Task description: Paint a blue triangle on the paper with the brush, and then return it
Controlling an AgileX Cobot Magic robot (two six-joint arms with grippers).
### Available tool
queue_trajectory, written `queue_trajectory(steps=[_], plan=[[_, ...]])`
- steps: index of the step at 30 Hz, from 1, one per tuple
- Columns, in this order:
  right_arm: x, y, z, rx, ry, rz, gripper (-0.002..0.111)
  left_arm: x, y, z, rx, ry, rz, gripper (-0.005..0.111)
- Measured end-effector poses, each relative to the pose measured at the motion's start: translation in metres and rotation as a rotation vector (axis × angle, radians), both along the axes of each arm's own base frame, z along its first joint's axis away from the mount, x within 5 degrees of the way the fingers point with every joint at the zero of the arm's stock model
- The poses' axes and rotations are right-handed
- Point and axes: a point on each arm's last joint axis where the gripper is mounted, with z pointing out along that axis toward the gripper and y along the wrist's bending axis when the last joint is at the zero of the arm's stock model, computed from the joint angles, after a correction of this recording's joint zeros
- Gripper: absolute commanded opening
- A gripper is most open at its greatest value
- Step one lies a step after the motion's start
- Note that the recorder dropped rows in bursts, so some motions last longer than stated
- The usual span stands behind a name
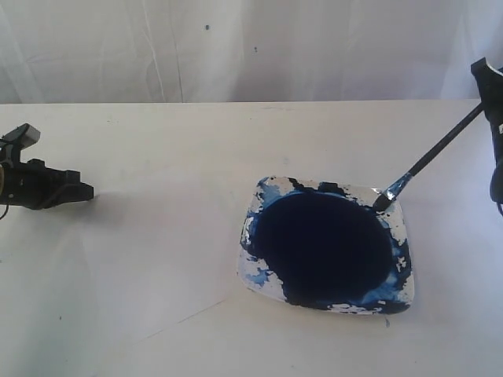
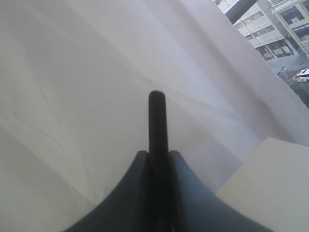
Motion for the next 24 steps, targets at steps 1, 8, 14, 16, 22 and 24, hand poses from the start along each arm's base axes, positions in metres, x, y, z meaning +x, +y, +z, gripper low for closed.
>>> queue_trajectory(steps=[1, 8, 14, 16, 22, 24], plan=[[-0.0001, -0.0008, -0.0003, 0.006, 0.002, -0.009, 0.000, 0.0000, 0.0000, 0.0000, 0.000, 0.000, 0.000, 0.000], [-0.0006, -0.0040, -0.0011, 0.022, 0.008, -0.043, 0.000, 0.0000, 0.0000, 0.0000, 0.000, 0.000, 0.000, 0.000], [-0.0007, -0.0042, -0.0011, 0.021, 0.008, -0.045, 0.000, 0.0000, 0.0000, 0.0000, 0.000, 0.000, 0.000, 0.000], [-0.0007, -0.0042, -0.0011, 0.021, 0.008, -0.045, 0.000, 0.0000, 0.0000, 0.0000, 0.000, 0.000, 0.000, 0.000], [-0.0007, -0.0042, -0.0009, 0.021, 0.007, -0.045, 0.000, 0.0000, 0.0000, 0.0000, 0.000, 0.000, 0.000, 0.000], [-0.0007, -0.0042, -0.0008, 0.020, 0.005, -0.045, 0.000, 0.0000, 0.0000, 0.0000, 0.000, 0.000, 0.000, 0.000]])
